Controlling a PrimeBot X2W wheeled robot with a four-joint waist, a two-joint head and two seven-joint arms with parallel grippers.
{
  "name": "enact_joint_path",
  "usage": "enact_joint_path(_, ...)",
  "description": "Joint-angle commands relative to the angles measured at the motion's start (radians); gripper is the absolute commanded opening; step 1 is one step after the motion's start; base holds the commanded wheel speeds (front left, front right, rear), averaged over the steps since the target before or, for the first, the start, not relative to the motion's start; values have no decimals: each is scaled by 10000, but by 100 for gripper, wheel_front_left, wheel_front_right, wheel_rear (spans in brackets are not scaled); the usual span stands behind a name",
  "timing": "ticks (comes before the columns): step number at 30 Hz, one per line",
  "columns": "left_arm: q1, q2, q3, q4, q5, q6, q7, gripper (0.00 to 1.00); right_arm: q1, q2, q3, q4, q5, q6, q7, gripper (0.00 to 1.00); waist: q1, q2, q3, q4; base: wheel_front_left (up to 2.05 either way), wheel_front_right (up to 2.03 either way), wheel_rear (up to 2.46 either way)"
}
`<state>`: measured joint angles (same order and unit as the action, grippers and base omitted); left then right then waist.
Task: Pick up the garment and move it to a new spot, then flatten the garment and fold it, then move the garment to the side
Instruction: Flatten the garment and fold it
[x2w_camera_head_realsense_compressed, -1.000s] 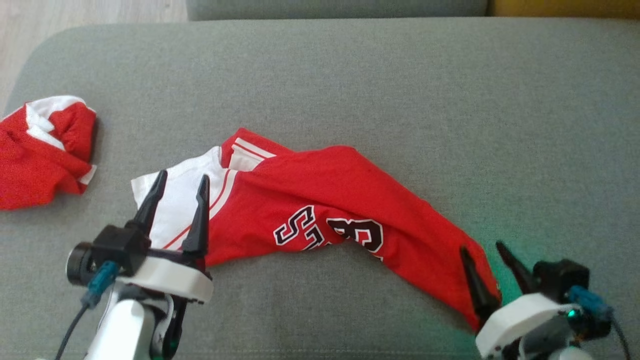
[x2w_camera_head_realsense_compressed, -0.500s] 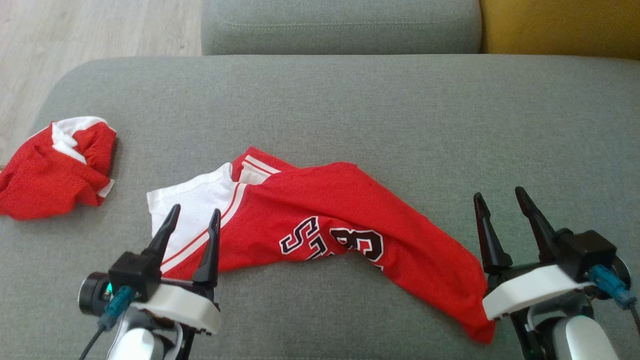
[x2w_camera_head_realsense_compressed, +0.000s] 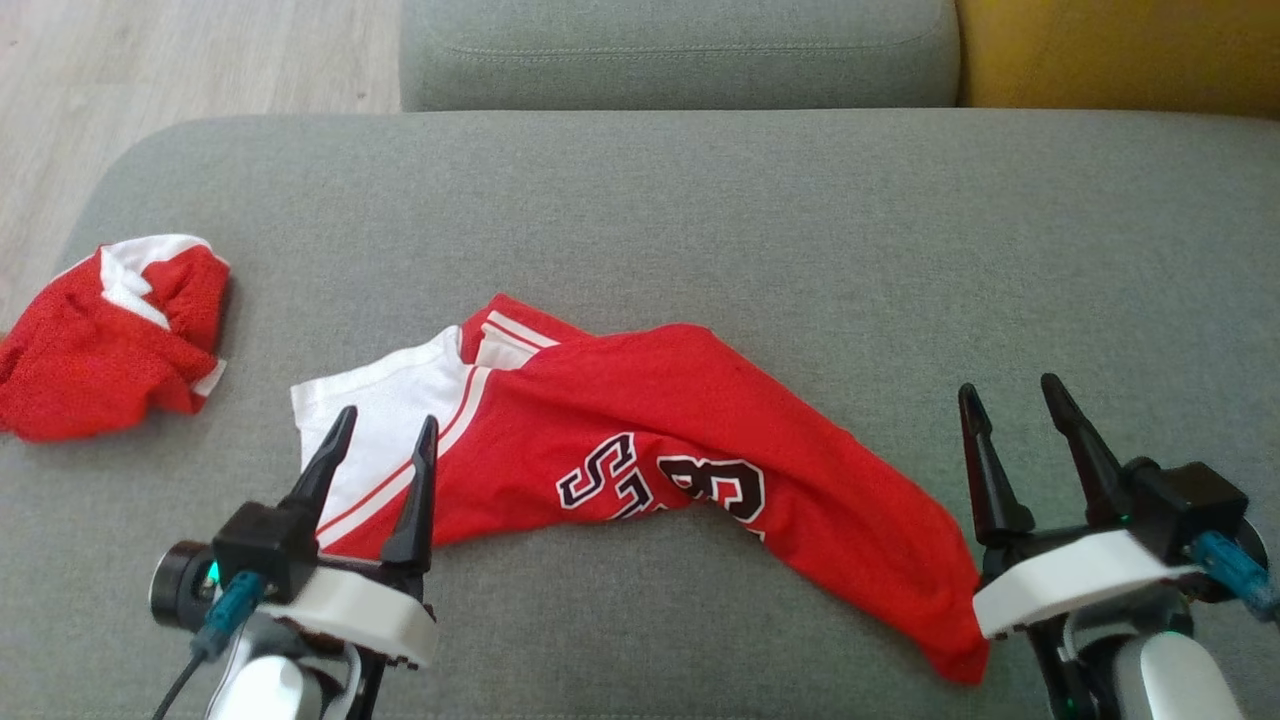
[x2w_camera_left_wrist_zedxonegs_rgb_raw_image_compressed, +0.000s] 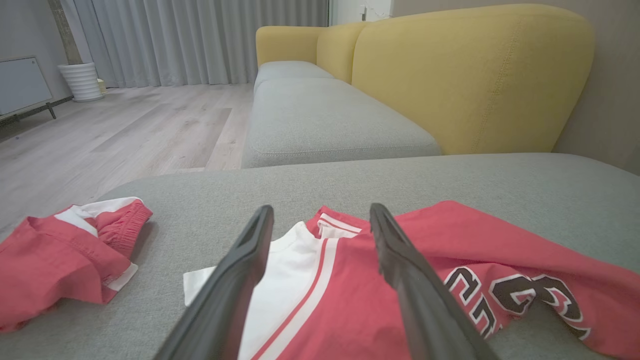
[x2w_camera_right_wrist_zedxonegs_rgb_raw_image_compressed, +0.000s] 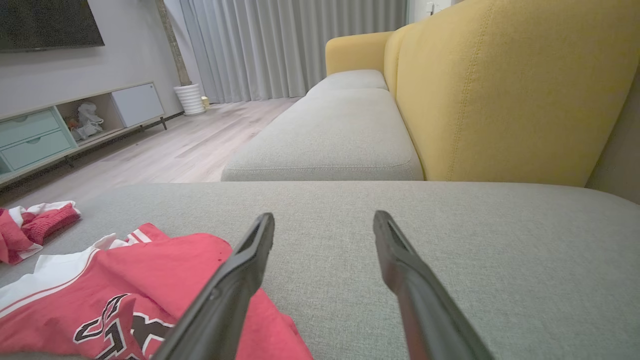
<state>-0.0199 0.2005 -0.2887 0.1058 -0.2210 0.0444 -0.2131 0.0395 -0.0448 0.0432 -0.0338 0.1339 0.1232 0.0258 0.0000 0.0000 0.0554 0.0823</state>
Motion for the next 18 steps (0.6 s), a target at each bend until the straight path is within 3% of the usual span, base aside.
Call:
enact_joint_path(1,-327,203,338,-359,-6,58,-38,100,-292,-55,169,-303,85,75,-127,100,0,0,1,-15,0,0,0)
enact_joint_path(11,-488,261,284,-460,-72,68,-26,100,-400,-55,59,-98,395,75,-184,100,0,0,231,67,0,0,0)
enact_joint_path(18,-1012,210,217,-499,-107,-23,-125,100,-1644,-55,811,1479,284,75,-1,100,0,0,938,395,0,0,0)
